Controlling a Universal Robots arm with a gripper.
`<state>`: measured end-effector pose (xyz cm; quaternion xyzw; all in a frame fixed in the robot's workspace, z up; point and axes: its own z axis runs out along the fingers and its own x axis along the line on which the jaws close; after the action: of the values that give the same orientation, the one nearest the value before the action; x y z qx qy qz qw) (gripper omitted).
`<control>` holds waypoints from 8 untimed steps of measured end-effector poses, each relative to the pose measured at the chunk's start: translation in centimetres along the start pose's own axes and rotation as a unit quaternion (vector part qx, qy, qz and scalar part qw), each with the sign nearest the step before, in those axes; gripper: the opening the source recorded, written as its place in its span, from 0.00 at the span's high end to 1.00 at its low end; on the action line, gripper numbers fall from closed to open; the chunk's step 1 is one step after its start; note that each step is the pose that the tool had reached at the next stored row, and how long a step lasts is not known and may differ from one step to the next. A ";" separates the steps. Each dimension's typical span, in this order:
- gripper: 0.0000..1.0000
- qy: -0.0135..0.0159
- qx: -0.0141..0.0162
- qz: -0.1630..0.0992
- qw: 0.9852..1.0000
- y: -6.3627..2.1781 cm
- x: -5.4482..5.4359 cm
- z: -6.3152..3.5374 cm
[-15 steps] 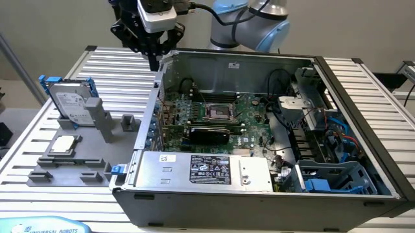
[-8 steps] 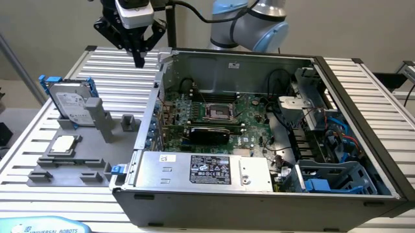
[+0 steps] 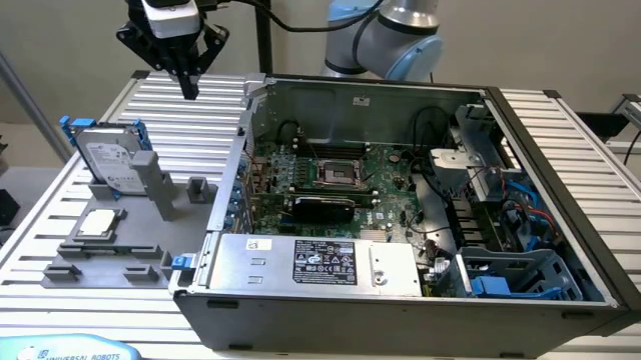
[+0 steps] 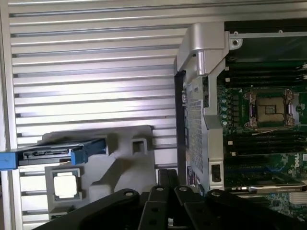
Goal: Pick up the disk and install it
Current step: 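Reach for the disk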
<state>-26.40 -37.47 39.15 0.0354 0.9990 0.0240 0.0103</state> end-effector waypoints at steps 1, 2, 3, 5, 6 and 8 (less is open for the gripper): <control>0.89 0.000 0.000 0.000 1.000 0.04 0.5 0.05; 0.89 0.000 0.000 0.000 1.000 0.06 0.9 0.12; 0.89 0.000 0.000 0.000 1.000 0.08 1.3 0.18; 0.89 0.000 0.000 0.000 1.000 0.12 2.3 0.33; 0.89 0.000 0.000 0.000 1.000 0.13 2.7 0.41; 0.89 0.001 0.000 0.000 1.000 0.14 3.7 0.55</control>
<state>-30.02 -37.04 38.54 0.0354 0.9990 0.0240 0.0094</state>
